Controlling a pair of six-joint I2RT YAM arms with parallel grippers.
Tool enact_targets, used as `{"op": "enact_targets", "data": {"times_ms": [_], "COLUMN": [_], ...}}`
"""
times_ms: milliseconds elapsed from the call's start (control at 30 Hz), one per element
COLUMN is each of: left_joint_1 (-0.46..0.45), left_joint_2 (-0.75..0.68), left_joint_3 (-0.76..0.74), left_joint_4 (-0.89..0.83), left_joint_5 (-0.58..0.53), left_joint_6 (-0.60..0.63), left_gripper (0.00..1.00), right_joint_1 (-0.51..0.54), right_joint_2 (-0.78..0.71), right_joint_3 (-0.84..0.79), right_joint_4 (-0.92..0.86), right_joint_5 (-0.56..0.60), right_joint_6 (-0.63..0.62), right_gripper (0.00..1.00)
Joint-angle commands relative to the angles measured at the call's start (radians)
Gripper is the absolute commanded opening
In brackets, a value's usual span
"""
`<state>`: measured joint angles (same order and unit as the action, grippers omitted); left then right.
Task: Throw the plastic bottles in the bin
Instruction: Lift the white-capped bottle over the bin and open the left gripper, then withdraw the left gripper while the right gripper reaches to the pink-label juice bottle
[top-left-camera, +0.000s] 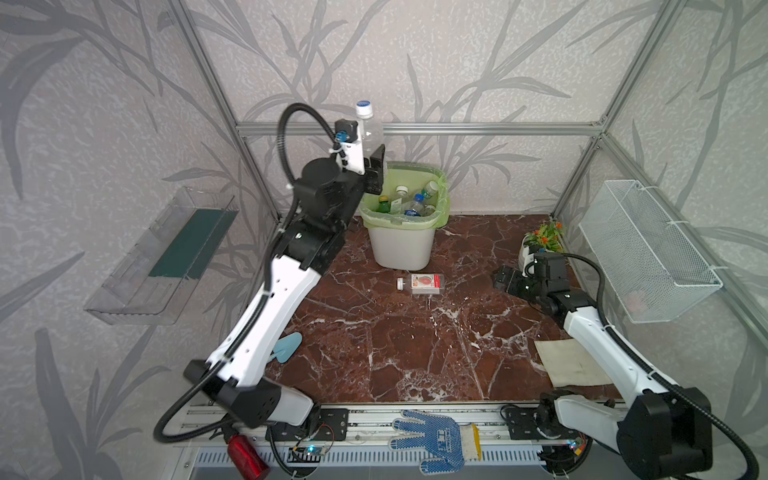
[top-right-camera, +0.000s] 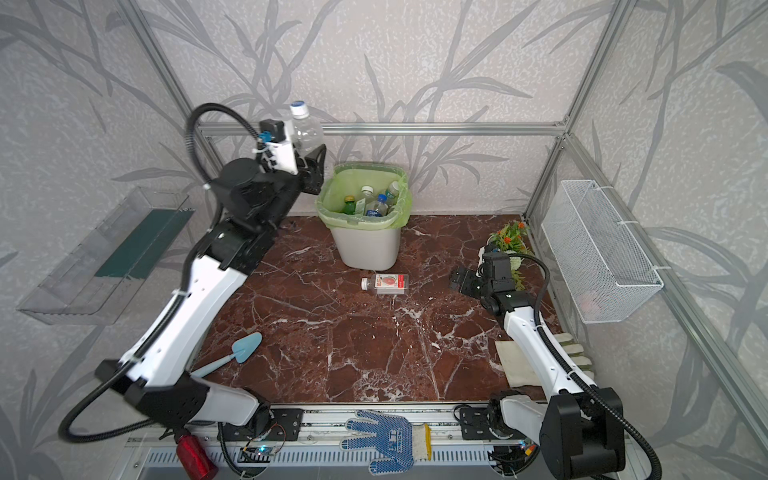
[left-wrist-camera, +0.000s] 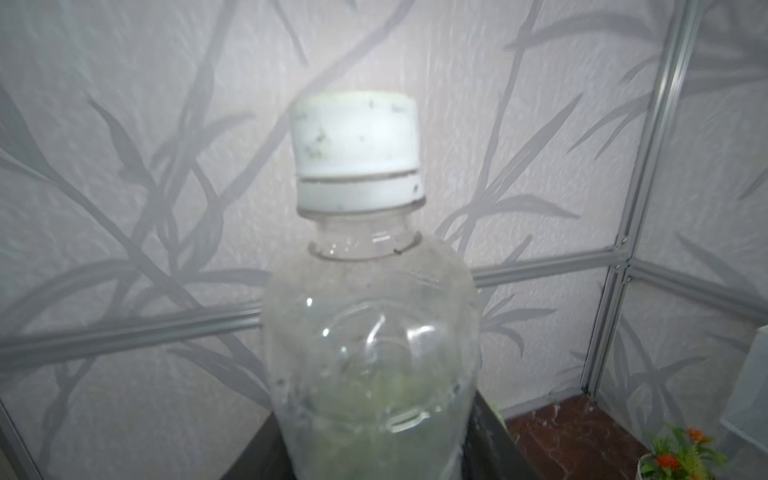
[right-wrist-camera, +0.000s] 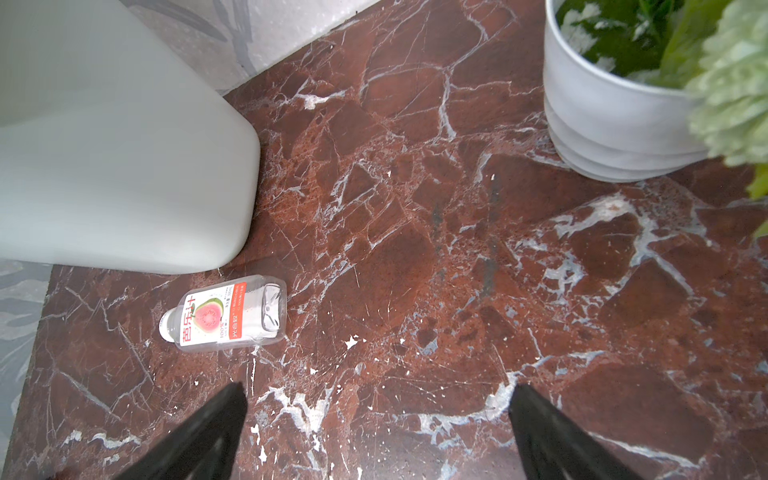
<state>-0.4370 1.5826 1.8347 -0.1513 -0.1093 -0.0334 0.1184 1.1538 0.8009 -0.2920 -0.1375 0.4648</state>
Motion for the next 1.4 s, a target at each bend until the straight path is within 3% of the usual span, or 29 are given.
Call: {"op": "enact_targets", "data": {"times_ms": [0, 67, 100, 133, 367, 533, 667, 800, 867, 1100, 1367], "left_joint_1": [0.025, 0.024, 0.024, 0.024, 0.023, 0.024, 0.026, 0.056, 0.093, 0.242, 0.294], "left_joint_2": [0.169, 0.147, 0.11, 0.07, -0.135, -0.284, -0.361, -0.43, -0.464, -0.54, -0.552], "left_joint_3": [0.081, 0.083, 0.052, 0.017, -0.111, -0.314, -0.429, -0.582, -0.662, -0.923, -1.098], "left_joint_4": [-0.285, -0.249, -0.184, -0.116, 0.019, 0.109, 0.081, 0.023, -0.013, -0.116, -0.133], "left_joint_5": [0.029, 0.019, 0.009, -0.004, -0.028, -0.054, -0.133, -0.272, -0.29, -0.237, -0.165], "left_joint_6": [-0.128, -0.12, -0.114, -0.106, -0.069, -0.068, -0.07, -0.156, -0.229, -0.44, -0.554], "left_gripper": [0.7, 0.81, 0.94, 0.99, 0.99, 0.99, 0.99, 0.99, 0.99, 0.99, 0.99], "right_joint_1": [-0.006, -0.006, -0.006, -0.006, -0.006, 0.01, 0.062, 0.123, 0.164, 0.354, 0.547], "right_joint_2": [-0.041, -0.053, -0.058, -0.059, -0.029, 0.02, 0.061, 0.113, 0.142, 0.296, 0.518], "right_joint_3": [-0.005, -0.009, -0.011, -0.013, -0.017, 0.026, 0.072, 0.107, 0.128, 0.264, 0.455], "right_joint_4": [-0.005, -0.014, -0.015, -0.014, 0.013, 0.006, -0.017, -0.02, -0.025, -0.075, -0.127], "right_joint_5": [0.001, 0.014, 0.018, 0.02, 0.0, -0.018, 0.031, 0.067, 0.098, 0.211, 0.31], "right_joint_6": [0.0, -0.006, -0.007, -0.006, 0.008, -0.023, -0.071, -0.109, -0.141, -0.372, -0.659], "right_gripper": [0.99, 0.99, 0.99, 0.99, 0.99, 0.99, 0.99, 0.99, 0.99, 0.98, 0.91]}}
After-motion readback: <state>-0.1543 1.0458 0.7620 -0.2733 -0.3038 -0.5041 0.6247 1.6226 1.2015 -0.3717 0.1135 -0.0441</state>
